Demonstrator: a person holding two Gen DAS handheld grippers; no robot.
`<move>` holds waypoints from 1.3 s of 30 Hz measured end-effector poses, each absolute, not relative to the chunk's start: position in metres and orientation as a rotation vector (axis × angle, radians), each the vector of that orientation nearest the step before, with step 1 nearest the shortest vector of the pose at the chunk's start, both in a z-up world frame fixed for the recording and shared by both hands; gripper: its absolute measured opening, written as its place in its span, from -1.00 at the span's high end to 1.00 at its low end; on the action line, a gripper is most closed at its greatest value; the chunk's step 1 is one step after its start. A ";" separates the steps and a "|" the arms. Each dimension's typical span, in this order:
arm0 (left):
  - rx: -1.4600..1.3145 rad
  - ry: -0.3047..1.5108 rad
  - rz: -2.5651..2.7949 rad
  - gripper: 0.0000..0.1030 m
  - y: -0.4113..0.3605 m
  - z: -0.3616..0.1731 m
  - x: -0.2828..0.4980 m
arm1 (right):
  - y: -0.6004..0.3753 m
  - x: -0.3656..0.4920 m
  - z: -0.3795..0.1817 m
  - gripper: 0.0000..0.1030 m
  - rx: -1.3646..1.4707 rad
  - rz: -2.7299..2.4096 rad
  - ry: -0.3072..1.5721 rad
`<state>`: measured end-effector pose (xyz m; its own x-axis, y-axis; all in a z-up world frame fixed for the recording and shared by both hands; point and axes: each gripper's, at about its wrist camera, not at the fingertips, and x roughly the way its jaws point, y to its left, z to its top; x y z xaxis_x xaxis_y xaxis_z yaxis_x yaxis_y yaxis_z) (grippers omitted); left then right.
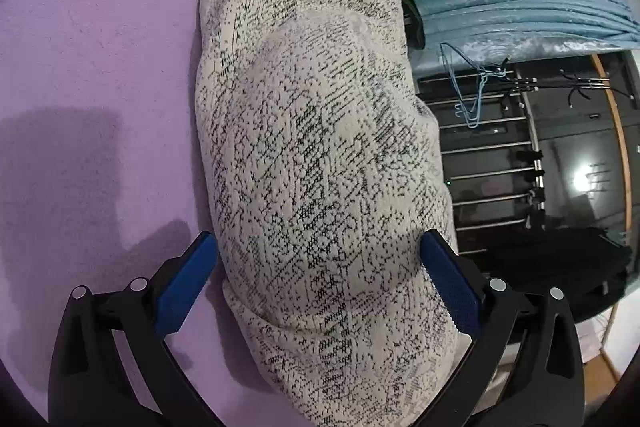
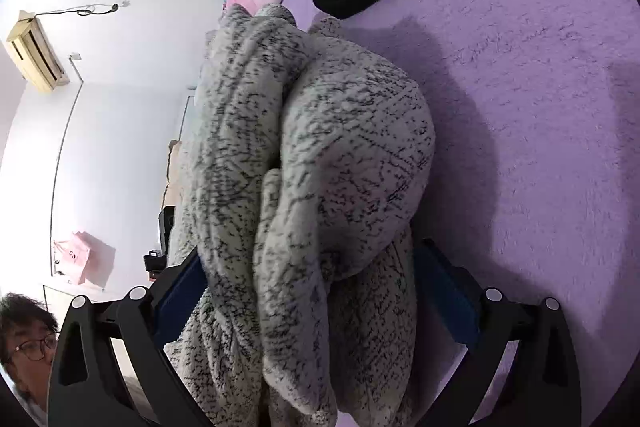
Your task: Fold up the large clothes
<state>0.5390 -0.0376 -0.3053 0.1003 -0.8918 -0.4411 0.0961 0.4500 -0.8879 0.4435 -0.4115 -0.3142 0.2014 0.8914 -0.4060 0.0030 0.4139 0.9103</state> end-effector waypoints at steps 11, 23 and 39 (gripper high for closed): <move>-0.910 1.265 -0.961 -0.90 -0.042 -0.324 0.547 | -0.411 0.432 -0.326 -0.90 1.015 0.874 1.124; -0.879 1.269 -1.010 -0.91 -0.043 -0.329 0.552 | -0.400 0.440 -0.324 -0.90 0.968 0.883 1.179; -0.864 1.256 -1.039 -0.83 -0.049 -0.333 0.554 | -0.383 0.444 -0.331 -0.77 0.915 0.912 1.186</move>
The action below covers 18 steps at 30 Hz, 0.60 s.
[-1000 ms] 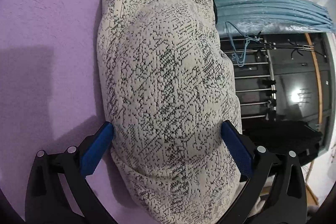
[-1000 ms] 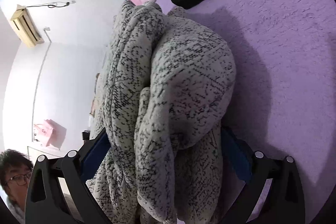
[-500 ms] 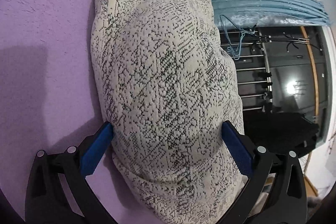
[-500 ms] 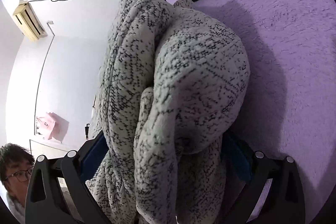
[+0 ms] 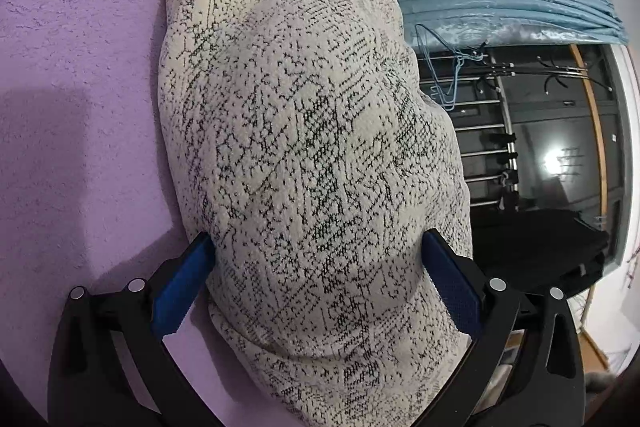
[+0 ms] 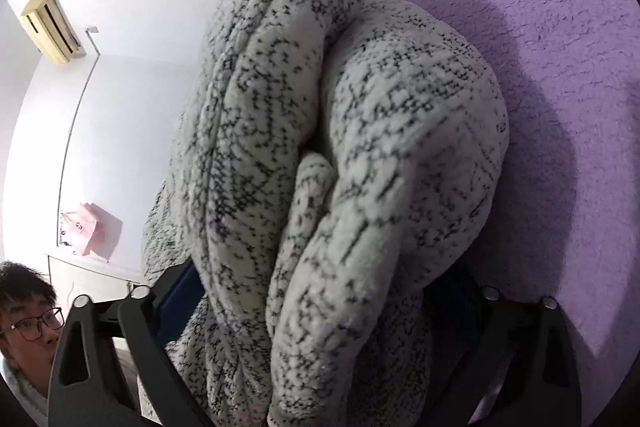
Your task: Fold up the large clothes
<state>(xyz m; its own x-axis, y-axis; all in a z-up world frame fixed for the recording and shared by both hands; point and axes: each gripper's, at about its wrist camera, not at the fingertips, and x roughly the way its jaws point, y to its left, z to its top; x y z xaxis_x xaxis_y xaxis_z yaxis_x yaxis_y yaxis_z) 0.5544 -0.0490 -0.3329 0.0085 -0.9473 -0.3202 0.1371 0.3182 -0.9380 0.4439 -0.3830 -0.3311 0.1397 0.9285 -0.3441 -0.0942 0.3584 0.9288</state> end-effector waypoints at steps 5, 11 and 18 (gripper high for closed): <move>-0.858 1.233 -1.061 -0.62 -0.050 -0.329 0.553 | -0.384 0.438 -0.335 -0.38 0.920 0.939 1.174; -0.850 1.209 -1.082 -0.52 -0.050 -0.327 0.552 | -0.387 0.434 -0.330 -0.12 0.957 0.925 1.186; -0.823 1.191 -1.087 -0.51 -0.049 -0.322 0.547 | -0.387 0.426 -0.310 0.01 0.907 0.948 1.149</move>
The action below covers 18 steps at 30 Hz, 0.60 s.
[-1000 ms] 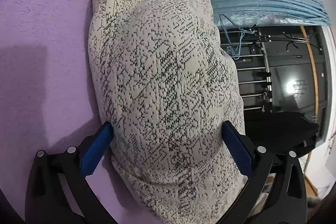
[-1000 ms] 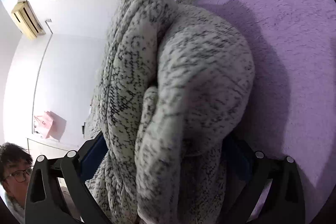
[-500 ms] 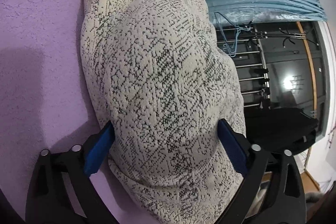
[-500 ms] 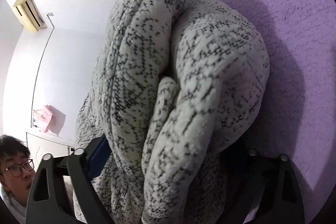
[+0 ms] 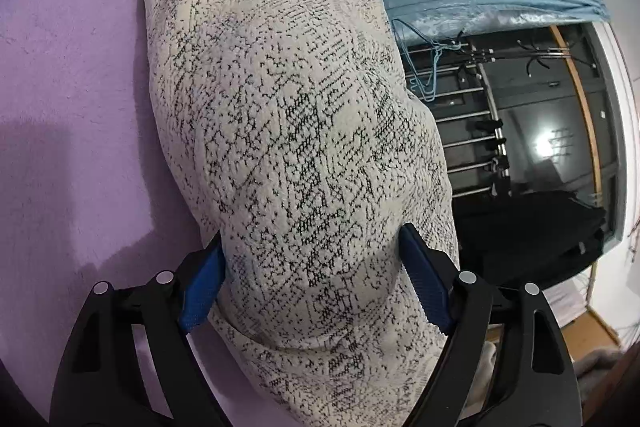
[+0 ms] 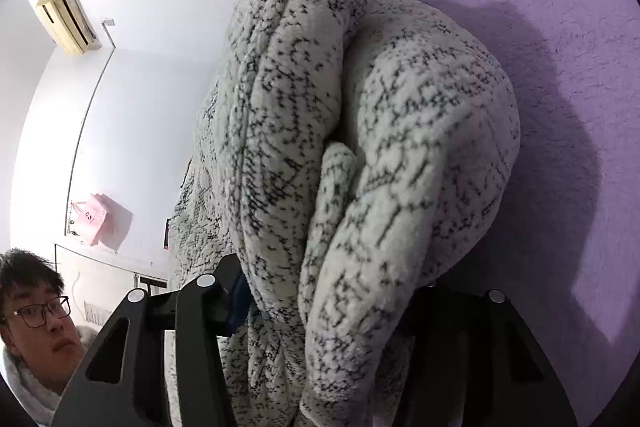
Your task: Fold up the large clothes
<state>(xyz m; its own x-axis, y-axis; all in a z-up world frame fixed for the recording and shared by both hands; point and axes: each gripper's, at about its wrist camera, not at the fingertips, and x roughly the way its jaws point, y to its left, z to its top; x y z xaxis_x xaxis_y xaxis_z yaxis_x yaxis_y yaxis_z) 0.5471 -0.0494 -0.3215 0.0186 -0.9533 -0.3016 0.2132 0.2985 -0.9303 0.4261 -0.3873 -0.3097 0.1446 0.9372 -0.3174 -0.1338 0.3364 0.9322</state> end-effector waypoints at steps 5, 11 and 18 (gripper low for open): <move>-0.811 1.186 -1.100 -0.48 -0.050 -0.315 0.542 | -0.385 0.416 -0.294 0.05 0.881 0.969 1.126; -0.830 1.151 -1.124 -0.48 -0.036 -0.298 0.523 | -0.368 0.399 -0.277 0.05 0.830 1.052 1.129; -0.827 1.118 -1.115 -0.48 -0.022 -0.279 0.497 | -0.347 0.381 -0.252 0.07 0.810 1.122 1.099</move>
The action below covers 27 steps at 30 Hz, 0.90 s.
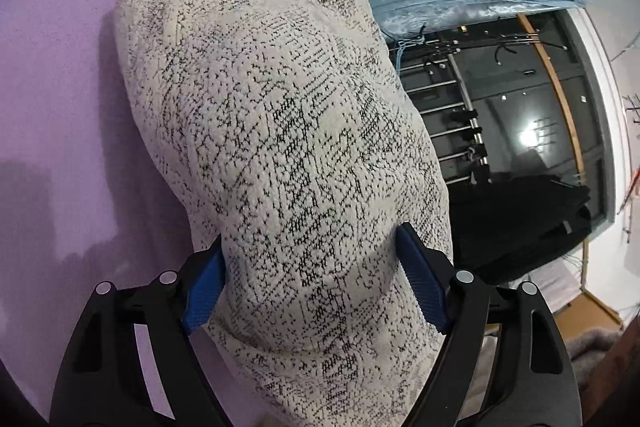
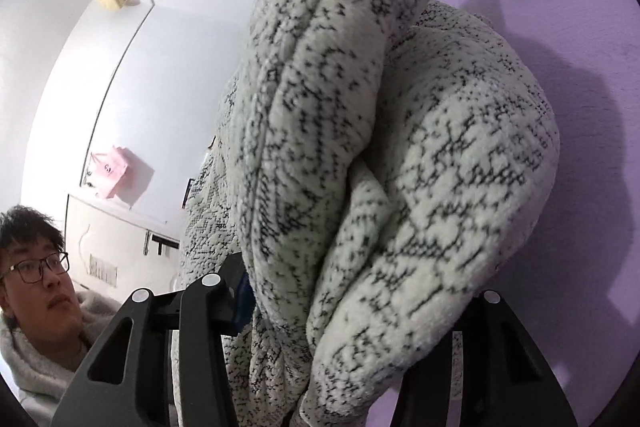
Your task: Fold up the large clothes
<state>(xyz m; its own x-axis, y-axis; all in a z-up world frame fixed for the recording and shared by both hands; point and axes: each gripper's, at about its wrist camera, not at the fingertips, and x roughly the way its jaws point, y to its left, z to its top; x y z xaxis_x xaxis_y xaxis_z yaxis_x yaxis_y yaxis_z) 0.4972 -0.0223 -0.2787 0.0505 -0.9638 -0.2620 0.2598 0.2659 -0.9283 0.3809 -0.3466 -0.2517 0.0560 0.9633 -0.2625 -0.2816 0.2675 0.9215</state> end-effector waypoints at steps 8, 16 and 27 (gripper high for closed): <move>-0.830 1.040 -1.104 -0.48 -0.041 -0.274 0.485 | -0.309 0.358 -0.221 0.07 0.806 1.195 1.056; -0.848 0.974 -1.055 -0.48 -0.032 -0.278 0.487 | -0.249 0.358 -0.181 0.07 0.744 1.279 1.062; -0.816 0.840 -0.965 -0.48 0.000 -0.271 0.480 | -0.147 0.373 -0.111 0.07 0.685 1.453 1.011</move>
